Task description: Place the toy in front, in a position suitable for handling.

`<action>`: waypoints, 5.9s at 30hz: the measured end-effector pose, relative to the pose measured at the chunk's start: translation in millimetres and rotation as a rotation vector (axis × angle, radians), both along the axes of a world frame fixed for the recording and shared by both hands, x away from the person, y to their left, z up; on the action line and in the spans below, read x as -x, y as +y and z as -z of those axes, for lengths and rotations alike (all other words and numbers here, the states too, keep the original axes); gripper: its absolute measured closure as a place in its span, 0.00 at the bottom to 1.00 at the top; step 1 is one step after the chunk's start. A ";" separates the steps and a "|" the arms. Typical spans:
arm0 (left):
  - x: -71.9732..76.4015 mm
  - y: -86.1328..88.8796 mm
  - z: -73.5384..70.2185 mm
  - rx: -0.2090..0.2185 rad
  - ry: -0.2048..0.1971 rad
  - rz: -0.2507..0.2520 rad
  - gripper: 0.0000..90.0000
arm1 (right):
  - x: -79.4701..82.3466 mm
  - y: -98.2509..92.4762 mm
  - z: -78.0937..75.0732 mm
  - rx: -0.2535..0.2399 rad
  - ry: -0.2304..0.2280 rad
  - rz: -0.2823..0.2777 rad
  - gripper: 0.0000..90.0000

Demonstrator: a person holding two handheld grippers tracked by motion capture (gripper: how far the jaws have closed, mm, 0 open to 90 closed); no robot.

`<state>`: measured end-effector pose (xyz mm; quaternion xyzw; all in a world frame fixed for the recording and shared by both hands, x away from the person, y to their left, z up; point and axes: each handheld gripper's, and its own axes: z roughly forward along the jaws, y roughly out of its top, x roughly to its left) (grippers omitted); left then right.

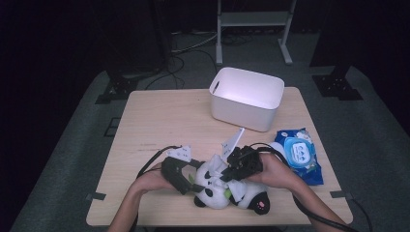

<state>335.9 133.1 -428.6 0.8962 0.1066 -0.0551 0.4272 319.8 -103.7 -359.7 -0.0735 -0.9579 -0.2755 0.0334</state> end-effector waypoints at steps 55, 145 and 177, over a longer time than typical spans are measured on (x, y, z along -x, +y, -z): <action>6.4 -2.5 -15.2 0.019 -0.066 0.000 0.09 | -16.7 -8.5 4.6 -0.012 -0.070 0.139 0.91; 12.8 -10.8 -29.6 -0.020 -0.117 -0.008 0.08 | -15.3 -31.9 14.9 -0.135 -0.062 0.205 0.91; 14.8 -14.0 -29.1 -0.035 -0.101 0.013 0.12 | -28.0 -3.6 0.9 -0.127 -0.092 0.167 0.91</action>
